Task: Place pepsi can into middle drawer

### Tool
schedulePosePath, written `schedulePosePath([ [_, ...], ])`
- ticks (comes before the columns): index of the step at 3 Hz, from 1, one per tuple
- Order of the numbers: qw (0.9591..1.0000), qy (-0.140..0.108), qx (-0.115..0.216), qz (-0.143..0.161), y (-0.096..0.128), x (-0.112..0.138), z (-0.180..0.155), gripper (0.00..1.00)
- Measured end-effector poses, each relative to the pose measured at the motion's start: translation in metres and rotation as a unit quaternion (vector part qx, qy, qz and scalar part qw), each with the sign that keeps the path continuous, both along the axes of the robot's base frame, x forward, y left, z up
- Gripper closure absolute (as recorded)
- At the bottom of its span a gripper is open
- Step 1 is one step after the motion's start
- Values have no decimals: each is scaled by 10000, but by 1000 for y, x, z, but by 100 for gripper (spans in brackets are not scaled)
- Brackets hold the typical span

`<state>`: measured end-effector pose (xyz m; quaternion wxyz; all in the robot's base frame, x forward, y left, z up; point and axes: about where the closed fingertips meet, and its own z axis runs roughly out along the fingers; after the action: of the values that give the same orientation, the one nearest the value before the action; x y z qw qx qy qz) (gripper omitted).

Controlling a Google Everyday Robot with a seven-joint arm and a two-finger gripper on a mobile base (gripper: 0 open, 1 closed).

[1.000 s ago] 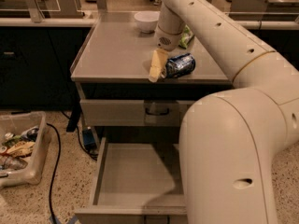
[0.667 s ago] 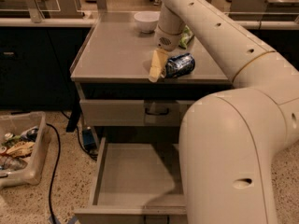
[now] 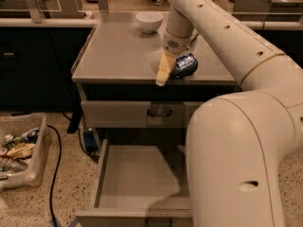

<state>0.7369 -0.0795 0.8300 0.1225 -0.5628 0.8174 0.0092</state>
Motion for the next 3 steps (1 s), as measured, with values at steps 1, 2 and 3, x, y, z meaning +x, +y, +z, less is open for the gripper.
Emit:
schedulePosePath([
  [1,9999,139,46,5,-10,-2,-9,0],
  [2,9997,164,80,-132,-18,-6,-13,0],
  [3,9997,164,80,-131,-18,-6,-14,0],
])
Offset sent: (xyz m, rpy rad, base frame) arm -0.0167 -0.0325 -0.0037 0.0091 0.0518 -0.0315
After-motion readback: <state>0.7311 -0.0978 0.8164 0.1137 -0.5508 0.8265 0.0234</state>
